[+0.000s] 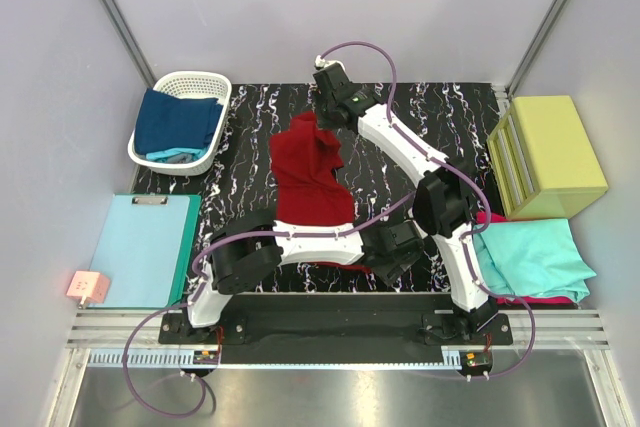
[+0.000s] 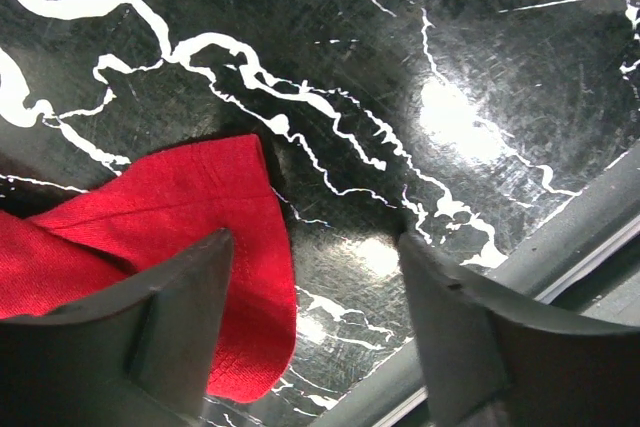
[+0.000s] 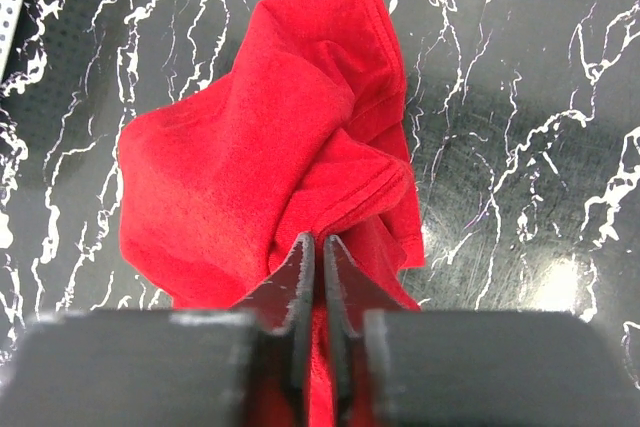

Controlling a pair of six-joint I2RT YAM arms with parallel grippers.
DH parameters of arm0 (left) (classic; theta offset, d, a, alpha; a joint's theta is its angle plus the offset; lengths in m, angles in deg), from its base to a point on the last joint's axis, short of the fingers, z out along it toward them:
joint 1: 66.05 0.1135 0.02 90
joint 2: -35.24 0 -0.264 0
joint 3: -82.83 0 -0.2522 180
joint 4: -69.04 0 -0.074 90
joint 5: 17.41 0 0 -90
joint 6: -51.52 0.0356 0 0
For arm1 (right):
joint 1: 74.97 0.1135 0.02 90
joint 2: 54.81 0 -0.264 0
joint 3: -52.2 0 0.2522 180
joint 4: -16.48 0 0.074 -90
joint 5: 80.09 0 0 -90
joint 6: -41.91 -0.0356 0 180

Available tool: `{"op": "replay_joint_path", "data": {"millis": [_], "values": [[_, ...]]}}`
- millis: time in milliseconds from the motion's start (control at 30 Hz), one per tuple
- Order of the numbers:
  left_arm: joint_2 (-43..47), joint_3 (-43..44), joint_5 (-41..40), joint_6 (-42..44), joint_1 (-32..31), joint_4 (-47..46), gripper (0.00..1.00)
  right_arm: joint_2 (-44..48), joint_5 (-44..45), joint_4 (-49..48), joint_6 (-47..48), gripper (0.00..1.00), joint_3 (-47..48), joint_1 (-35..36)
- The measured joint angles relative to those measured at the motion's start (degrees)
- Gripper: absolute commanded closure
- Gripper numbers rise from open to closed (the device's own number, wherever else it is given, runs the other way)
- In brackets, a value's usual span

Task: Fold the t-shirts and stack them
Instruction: Flatten out the tshirt

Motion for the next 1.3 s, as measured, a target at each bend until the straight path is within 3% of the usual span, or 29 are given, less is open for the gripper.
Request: {"op": "replay_joint_path", "data": {"millis": [33,100,133,267,400,467,533,767,967,1100,1300], "values": [[0.0,0.0,0.1,0.0,0.0,0.0,0.48,0.0,0.0,-0.2,-0.1,0.63,-0.1,0.0],[-0.1,0.0,0.1,0.2,0.0,-0.1,0.55,0.3,0.0,-0.5,-0.1,0.53,-0.6,0.0],[-0.1,0.0,0.0,0.1,0.0,-0.2,0.6,0.5,0.0,-0.6,-0.3,0.41,-0.8,0.0],[0.0,-0.4,-0.4,0.2,0.0,-0.6,0.7,1.8,0.3,-0.6,-0.1,0.18,-2.1,-0.1],[0.9,-2.2,-1.6,-0.3,0.1,-2.4,0.85,4.0,1.4,-0.9,0.1,0.02,-3.4,-0.2],[1.8,-3.7,-2.6,-0.9,0.2,-3.3,0.96,5.2,2.8,-1.1,0.1,0.0,-4.1,-0.3],[3.1,-5.5,-3.6,-1.7,0.2,-3.7,1.0,6.4,4.4,-1.2,0.4,0.0,-4.6,-0.5],[9.5,-13.2,-8.2,-4.5,0.1,-1.0,1.0,10.2,12.5,-2.1,0.5,0.0,-6.5,-1.8],[23.1,-16.4,-15.3,-8.0,0.1,6.5,1.0,12.9,16.7,-2.7,0.5,0.0,-10.9,-4.3],[32.5,-11.1,-20.9,-9.4,0.9,13.3,1.0,13.7,17.8,-3.2,0.3,0.0,-14.2,-5.2],[37.2,8.5,-26.4,-7.7,9.1,22.3,1.0,15.1,17.7,-3.6,-0.1,0.0,-19.1,-5.4]]}}
